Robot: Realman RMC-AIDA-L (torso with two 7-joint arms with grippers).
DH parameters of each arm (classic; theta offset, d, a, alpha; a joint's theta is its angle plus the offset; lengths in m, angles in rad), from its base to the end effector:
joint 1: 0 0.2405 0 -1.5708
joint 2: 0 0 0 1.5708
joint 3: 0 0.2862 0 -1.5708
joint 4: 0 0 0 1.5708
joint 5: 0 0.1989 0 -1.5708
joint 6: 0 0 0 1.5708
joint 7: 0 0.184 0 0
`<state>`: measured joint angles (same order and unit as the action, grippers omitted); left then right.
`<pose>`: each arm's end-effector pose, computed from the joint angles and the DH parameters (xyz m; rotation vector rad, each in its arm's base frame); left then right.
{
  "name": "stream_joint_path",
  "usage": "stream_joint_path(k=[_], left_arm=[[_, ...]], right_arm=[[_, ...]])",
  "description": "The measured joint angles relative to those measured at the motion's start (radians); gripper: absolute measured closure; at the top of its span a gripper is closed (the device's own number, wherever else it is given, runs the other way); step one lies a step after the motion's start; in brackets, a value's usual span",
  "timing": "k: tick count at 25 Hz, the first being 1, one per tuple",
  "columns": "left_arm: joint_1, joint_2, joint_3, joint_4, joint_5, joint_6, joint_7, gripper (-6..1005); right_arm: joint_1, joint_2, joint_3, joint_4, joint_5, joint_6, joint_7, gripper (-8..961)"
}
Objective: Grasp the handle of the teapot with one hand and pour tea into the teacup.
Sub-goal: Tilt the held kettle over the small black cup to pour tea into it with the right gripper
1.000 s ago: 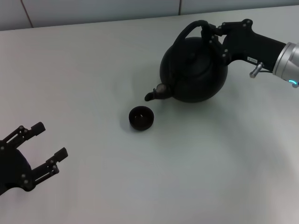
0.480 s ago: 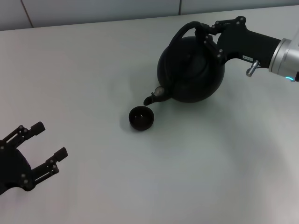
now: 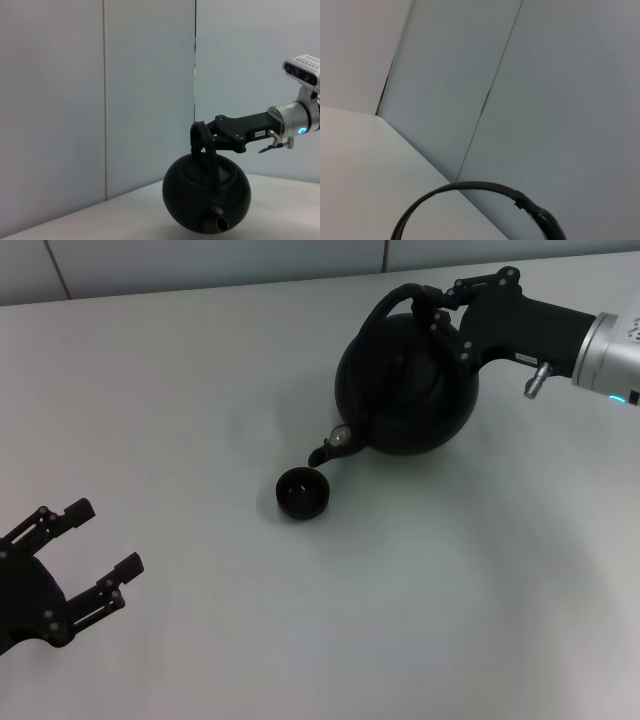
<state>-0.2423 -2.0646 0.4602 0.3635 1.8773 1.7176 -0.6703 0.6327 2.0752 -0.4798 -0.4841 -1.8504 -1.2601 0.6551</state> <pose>-0.3290 0.2460 -0.0407 -2.3808 -0.3293 -0.8907 0.2643 0.4225 -0.0269 -2.3061 -0.0215 0.5201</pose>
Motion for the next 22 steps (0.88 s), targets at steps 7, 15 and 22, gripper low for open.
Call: stream_joint_path(k=[7,15,22], left_arm=[[0.000,0.000,0.000,0.000,-0.001,0.000,0.000,208],[0.000,0.000,0.000,0.000,-0.001,0.000,0.000,209],[0.000,-0.002,0.000,-0.004,-0.004,0.003,0.001,209]], right_arm=[[0.005,0.001,-0.005,-0.002,-0.001,0.008,-0.024,859],[0.010,0.002,-0.035,-0.009,-0.002,0.017,-0.038,859],[0.012,0.003,-0.068,-0.026,0.003,0.027,-0.039,859]])
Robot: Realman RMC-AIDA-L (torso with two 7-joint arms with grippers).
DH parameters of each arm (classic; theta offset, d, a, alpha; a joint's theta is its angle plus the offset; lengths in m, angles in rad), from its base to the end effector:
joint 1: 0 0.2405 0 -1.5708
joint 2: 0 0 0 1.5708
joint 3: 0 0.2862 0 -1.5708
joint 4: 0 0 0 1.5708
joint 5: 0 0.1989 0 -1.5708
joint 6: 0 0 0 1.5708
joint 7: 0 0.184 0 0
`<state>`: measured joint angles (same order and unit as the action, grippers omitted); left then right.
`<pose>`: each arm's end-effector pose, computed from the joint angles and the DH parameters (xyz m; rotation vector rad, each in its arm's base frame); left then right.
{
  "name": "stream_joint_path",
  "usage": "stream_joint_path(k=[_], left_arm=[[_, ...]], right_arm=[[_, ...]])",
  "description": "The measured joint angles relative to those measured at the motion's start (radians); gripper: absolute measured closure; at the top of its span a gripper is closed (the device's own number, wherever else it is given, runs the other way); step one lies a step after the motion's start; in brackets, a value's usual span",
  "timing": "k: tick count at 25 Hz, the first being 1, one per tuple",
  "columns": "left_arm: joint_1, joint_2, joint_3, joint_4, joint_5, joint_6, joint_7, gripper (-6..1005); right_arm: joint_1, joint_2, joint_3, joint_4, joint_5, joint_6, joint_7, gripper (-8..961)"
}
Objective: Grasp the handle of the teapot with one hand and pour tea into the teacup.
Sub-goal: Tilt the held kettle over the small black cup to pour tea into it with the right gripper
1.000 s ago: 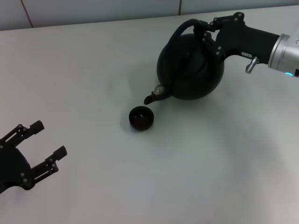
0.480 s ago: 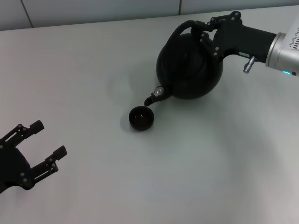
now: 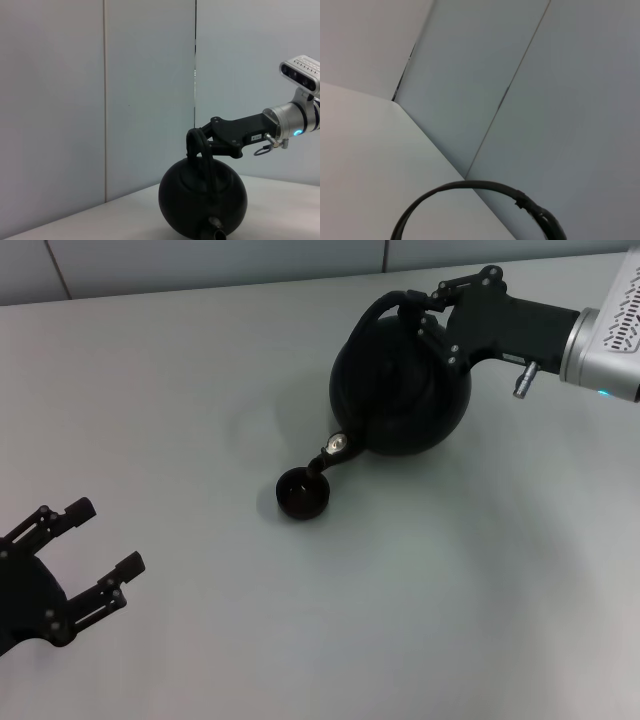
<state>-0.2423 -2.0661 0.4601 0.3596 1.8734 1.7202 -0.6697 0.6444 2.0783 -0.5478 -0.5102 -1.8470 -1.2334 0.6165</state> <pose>-0.3279 0.2457 -0.0412 -2.3766 -0.3313 -0.8999 0.2567 0.4270 -0.0322 -2.3336 -0.1314 0.4547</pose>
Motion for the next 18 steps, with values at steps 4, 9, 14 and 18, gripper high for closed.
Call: stream_joint_path(k=[4,9,14,18], left_arm=[[0.000,0.000,0.000,-0.008,-0.008,0.001,0.005,209],[0.002,0.000,0.000,-0.009,-0.011,0.003,0.007,209],[0.002,0.000,0.000,-0.008,-0.011,0.003,0.007,209],[0.001,0.000,0.000,-0.008,-0.013,0.003,0.007,209]], right_arm=[[0.000,0.000,-0.009,-0.010,0.000,0.000,0.000,859],[0.000,0.002,-0.015,-0.024,0.001,0.000,-0.006,859],[0.001,0.004,-0.016,-0.027,0.001,0.000,-0.020,859],[0.001,0.004,-0.033,-0.027,0.002,0.008,-0.029,859]])
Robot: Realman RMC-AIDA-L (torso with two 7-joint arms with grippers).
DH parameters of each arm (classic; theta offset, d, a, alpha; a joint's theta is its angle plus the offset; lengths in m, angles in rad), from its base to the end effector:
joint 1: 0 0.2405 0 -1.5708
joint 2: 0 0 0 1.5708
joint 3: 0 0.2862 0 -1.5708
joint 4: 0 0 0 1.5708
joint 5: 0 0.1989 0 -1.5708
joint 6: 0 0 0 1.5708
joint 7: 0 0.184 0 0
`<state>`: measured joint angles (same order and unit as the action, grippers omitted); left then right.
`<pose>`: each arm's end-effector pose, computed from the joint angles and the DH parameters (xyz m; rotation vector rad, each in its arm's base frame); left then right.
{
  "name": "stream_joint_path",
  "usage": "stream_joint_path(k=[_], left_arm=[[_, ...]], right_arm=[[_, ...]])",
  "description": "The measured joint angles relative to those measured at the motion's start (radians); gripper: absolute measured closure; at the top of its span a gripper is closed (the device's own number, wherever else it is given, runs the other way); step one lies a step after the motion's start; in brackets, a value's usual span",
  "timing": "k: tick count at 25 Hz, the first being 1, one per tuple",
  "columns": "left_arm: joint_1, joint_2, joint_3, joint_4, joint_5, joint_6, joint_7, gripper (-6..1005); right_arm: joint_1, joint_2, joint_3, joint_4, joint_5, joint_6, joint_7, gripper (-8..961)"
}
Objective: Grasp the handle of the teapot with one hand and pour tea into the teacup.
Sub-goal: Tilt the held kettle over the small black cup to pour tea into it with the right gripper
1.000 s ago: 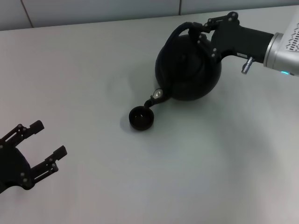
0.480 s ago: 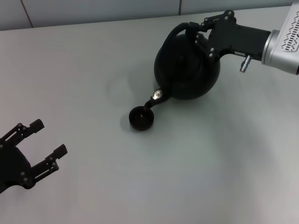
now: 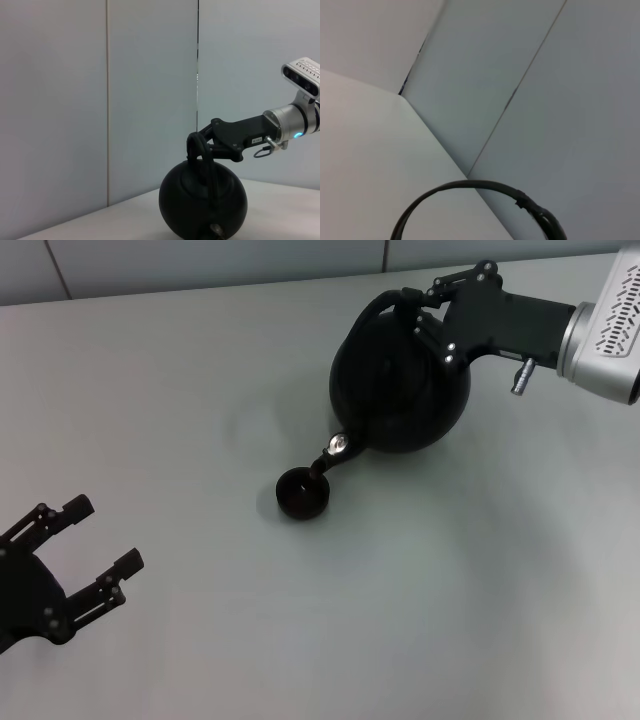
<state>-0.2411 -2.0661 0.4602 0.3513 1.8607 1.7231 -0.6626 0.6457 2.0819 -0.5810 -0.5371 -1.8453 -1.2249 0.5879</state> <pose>-0.3270 0.2458 -0.0405 -2.3627 -0.3291 -0.9107 0.2526 0.4289 -0.0327 -2.3371 -0.2073 0.4165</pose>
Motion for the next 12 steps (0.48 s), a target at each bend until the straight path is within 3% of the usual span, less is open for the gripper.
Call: stream_joint_path(k=[12], left_arm=[[-0.001,0.000,0.000,-0.001,-0.006,-0.001,0.000,209]], right_arm=[[0.011,0.000,-0.005,-0.001,0.002,0.004,-0.020,859]])
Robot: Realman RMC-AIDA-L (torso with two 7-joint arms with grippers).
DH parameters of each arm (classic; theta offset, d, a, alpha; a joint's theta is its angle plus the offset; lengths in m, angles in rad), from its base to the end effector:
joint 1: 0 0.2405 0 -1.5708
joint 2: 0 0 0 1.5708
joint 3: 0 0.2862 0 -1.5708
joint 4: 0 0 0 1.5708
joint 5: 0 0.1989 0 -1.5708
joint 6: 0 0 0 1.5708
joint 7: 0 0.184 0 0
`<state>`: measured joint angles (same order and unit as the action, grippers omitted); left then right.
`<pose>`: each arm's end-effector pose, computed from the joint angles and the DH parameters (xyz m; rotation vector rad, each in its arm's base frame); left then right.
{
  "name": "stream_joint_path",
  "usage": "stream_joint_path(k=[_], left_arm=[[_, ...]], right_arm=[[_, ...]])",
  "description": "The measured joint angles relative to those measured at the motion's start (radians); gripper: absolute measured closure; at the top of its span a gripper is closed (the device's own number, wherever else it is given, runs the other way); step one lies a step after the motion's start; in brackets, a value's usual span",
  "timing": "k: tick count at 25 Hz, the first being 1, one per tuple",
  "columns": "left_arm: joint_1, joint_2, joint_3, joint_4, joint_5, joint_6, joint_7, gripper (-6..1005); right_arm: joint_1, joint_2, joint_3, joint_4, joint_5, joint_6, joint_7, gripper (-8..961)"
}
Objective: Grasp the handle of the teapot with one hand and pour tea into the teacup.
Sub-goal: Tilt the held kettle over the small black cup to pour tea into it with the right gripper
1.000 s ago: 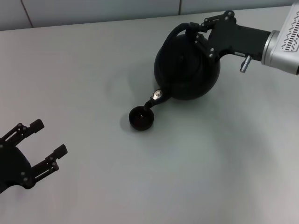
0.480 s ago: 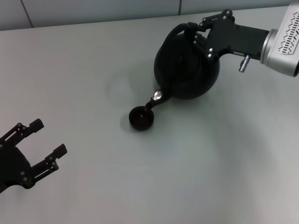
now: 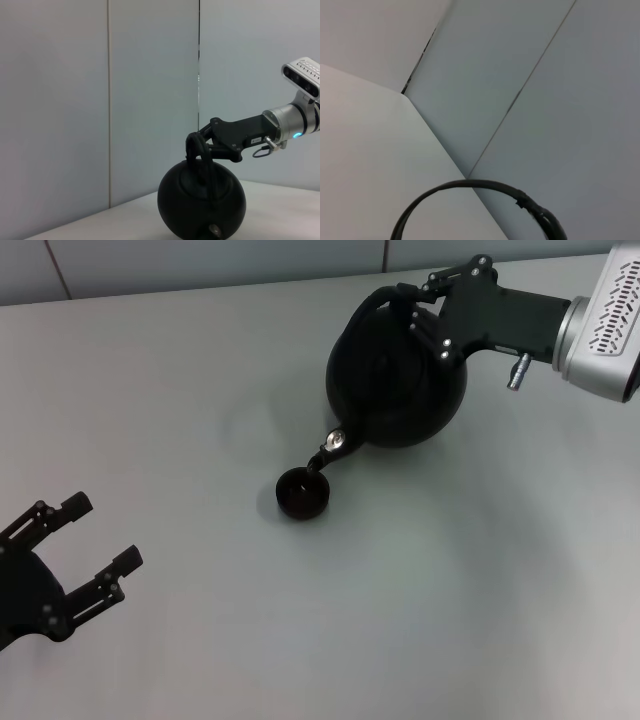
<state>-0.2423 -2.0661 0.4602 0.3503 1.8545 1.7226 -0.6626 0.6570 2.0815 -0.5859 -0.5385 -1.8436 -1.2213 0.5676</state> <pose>-0.3266 0.2469 -0.0399 -2.3565 -0.3282 -0.9136 0.2477 0.4321 -0.0327 -2.3329 -0.2466 0.4077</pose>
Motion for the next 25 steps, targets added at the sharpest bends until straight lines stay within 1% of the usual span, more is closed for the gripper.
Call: stream_joint_path(k=[25], left_arm=[[0.003,0.000,0.000,-0.001,-0.007,0.002,0.000,210]], right_arm=[[0.010,0.005,-0.029,-0.005,0.000,0.000,-0.045,859]])
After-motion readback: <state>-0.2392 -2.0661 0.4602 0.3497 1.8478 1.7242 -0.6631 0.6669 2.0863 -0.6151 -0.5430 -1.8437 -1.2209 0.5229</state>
